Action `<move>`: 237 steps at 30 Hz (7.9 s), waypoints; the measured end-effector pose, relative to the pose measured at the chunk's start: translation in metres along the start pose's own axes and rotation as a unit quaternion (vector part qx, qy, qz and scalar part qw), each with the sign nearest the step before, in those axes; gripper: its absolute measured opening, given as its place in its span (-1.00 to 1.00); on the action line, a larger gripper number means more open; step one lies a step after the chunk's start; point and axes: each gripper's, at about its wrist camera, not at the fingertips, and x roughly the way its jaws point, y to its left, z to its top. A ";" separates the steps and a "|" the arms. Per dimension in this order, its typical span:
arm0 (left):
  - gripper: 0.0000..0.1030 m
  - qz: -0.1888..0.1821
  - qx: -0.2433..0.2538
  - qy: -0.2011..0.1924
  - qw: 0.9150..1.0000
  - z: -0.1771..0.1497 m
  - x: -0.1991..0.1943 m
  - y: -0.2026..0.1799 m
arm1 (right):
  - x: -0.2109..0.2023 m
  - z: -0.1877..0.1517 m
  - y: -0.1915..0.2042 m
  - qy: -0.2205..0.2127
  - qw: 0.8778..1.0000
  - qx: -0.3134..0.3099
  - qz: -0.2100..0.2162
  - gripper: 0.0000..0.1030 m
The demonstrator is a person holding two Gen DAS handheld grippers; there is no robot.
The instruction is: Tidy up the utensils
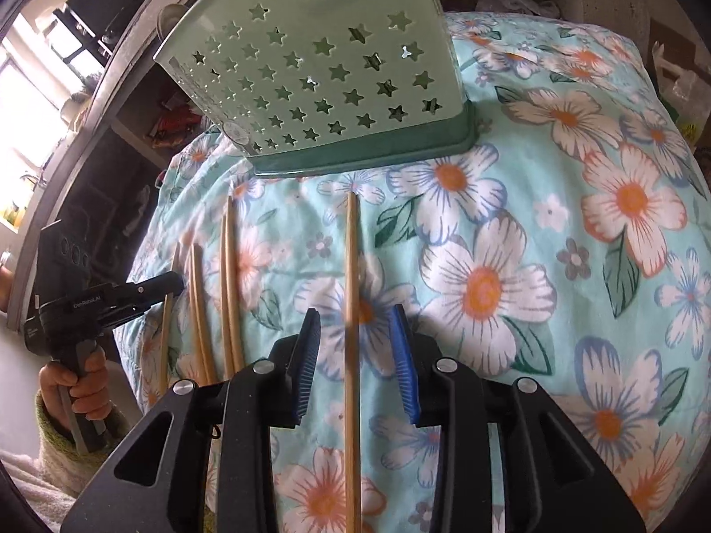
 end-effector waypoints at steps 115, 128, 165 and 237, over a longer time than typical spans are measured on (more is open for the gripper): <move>0.31 0.000 0.274 -0.333 0.902 0.009 -0.114 -0.186 | -0.211 0.021 0.061 -0.347 0.934 -0.085 -0.011 -0.87; 0.63 0.056 0.246 -0.167 0.953 -0.049 -0.049 -0.104 | -0.265 0.085 0.117 -0.451 0.880 -0.149 0.008 -0.87; 0.84 0.052 0.160 -0.094 0.981 -0.060 -0.014 -0.050 | -0.209 0.086 0.067 -0.400 0.911 -0.089 -0.052 0.04; -0.82 0.120 0.195 -0.002 0.973 -0.022 -0.004 -0.052 | 0.001 -0.037 0.048 -0.029 0.996 -0.001 0.081 -0.41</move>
